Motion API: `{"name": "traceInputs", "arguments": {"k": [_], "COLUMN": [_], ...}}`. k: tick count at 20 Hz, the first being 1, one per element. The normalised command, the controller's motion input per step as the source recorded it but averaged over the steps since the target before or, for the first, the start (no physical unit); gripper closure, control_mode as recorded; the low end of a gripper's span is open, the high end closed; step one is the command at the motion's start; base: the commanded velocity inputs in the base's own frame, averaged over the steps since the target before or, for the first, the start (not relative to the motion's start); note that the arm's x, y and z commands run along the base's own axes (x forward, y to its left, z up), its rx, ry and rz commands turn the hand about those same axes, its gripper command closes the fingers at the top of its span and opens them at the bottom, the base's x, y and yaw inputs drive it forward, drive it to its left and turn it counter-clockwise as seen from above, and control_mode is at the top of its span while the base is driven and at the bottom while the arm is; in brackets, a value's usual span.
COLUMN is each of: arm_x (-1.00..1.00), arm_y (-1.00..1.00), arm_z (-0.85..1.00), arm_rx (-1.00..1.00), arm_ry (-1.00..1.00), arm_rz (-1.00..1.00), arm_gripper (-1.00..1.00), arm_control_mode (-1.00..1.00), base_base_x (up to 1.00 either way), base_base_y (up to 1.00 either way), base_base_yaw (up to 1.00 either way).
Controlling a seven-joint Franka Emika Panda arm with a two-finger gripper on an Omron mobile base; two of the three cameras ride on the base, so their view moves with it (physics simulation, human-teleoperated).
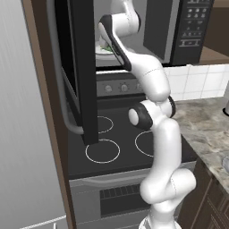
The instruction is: Pick the corn from the counter and place it in the microwave. Then turn on the microwave.
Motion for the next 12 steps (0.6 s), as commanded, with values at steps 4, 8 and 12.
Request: {"name": "traceInputs", "arguments": {"k": [4, 8, 12], "arm_x": [-0.51, -0.76, -1.00], "arm_y": [0.00, -0.04, -0.33], "arm_z": [0.00, 0.02, 0.00], "arm_rx": [0.00, 0.00, 0.01], "arm_ry": [-0.01, -0.05, -0.09], "arm_rz": [0.00, 0.00, 0.00], "arm_gripper": [-1.00, -1.00, -1.00], "arm_control_mode": [-1.00, -1.00, -1.00], "base_base_x": [0.00, 0.00, 0.00], "base_base_y": [0.00, 0.00, 0.00], "base_base_yaw": [0.00, 0.00, 0.00]}}
